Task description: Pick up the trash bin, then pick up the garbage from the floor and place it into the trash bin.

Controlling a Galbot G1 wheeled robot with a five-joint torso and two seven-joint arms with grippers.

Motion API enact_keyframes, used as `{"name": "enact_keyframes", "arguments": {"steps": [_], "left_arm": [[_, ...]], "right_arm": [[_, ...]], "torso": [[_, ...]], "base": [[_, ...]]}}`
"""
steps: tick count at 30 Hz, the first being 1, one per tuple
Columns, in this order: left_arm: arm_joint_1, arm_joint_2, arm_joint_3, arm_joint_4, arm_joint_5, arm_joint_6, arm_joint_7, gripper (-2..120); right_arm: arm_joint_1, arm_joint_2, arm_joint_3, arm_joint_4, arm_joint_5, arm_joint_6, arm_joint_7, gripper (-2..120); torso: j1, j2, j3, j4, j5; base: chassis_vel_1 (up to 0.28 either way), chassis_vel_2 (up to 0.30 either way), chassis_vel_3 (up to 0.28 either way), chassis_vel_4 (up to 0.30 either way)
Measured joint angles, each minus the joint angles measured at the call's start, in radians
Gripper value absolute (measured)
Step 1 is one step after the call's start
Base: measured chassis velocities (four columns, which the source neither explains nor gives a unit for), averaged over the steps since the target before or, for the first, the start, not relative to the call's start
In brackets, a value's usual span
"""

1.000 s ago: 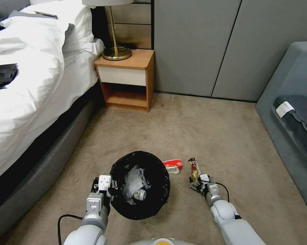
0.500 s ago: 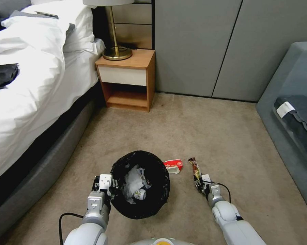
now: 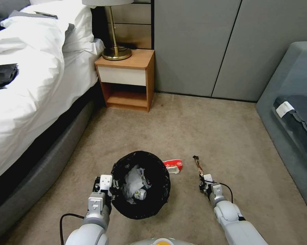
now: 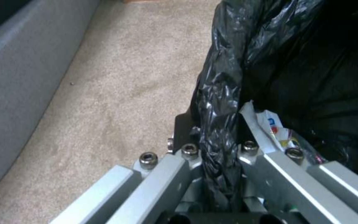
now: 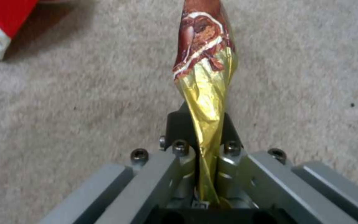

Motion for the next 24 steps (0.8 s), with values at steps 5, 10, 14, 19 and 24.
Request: {"name": "enact_keyframes", "arguments": {"steps": [5, 10, 14, 19, 24], "left_arm": [[-0.001, -0.001, 0.002, 0.0, 0.001, 0.0, 0.0, 0], [-0.003, -0.001, 0.007, 0.01, 0.003, 0.0, 0.0, 0], [-0.005, -0.001, 0.011, 0.013, 0.004, 0.0, 0.0, 0], [-0.007, 0.0, 0.017, 0.014, 0.004, 0.001, 0.001, 0], [-0.003, 0.001, 0.021, 0.015, 0.005, 0.001, 0.001, 0]], "right_arm": [[-0.034, -0.009, 0.003, 0.098, 0.0, -0.012, 0.038, 0], [-0.12, -0.02, 0.022, 0.331, 0.019, 0.03, 0.036, 0], [-0.173, -0.023, 0.025, 0.499, 0.031, 0.143, -0.052, 0], [-0.214, -0.034, -0.004, 0.716, 0.055, 0.286, -0.278, 0], [-0.257, -0.054, -0.101, 0.853, 0.056, 0.312, -0.392, 0]], "torso": [[0.0, 0.0, 0.0, 0.0, 0.0002], [0.0, 0.0, 0.0, -0.0001, 0.0002], [0.0, 0.0, 0.0, 0.0, -0.0001], [0.0, 0.0, 0.0, 0.0002, -0.0001], [0.0, 0.0, 0.0, 0.0001, 0.0001]], "base": [[0.0, 0.0, 0.0, 0.0], [0.0, 0.0, 0.0, 0.0], [0.0, 0.0, 0.0, 0.0], [0.0, 0.0, 0.0, 0.0], [0.0, 0.0, 0.0, 0.0]]}}
